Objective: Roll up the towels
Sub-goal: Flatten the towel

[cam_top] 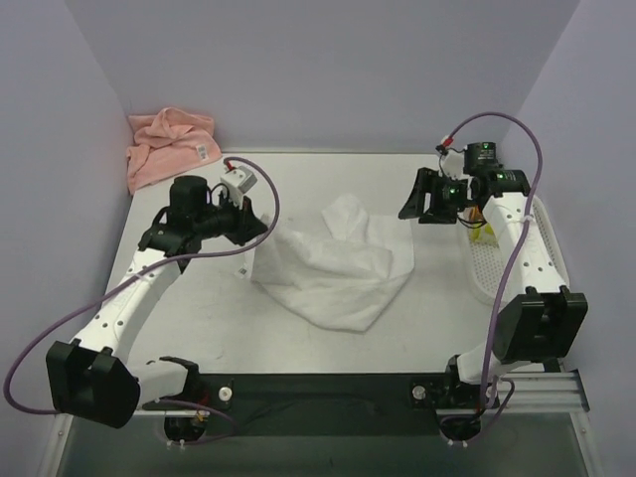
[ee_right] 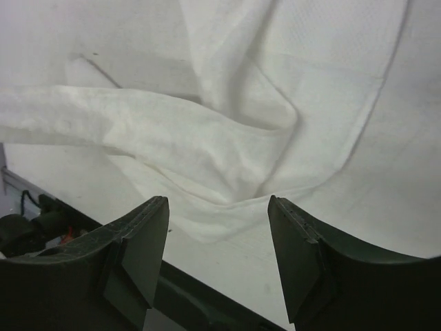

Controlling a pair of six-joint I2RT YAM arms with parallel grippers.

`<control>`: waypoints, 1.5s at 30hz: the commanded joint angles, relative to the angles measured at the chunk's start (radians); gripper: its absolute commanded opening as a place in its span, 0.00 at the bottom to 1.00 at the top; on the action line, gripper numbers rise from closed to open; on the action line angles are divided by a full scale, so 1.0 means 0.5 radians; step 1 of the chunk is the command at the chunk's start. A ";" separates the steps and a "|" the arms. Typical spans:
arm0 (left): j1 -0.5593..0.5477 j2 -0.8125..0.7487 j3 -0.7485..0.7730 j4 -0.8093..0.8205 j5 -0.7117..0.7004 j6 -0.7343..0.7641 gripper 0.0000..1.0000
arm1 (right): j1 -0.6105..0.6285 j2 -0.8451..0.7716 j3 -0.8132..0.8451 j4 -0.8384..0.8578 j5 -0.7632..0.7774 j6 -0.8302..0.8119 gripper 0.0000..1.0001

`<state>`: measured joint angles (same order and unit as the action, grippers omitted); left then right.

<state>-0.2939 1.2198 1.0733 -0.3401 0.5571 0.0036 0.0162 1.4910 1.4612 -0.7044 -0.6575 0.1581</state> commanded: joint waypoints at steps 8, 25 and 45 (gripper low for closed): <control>0.382 -0.056 -0.159 -0.354 0.131 0.293 0.00 | 0.299 0.763 0.320 -0.024 0.821 -0.264 0.55; 0.664 0.049 -0.067 -0.437 0.150 0.342 0.00 | 0.501 1.424 0.670 -0.079 1.309 -0.509 0.50; 1.134 0.662 0.341 -0.375 -0.632 0.355 0.00 | 0.492 0.430 -0.192 -1.397 0.518 -1.672 0.00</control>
<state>0.2539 1.5288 1.1610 -0.5655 0.3584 0.1703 0.2432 1.7889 1.3380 -1.1019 -0.2199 -0.5041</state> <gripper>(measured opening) 0.133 0.027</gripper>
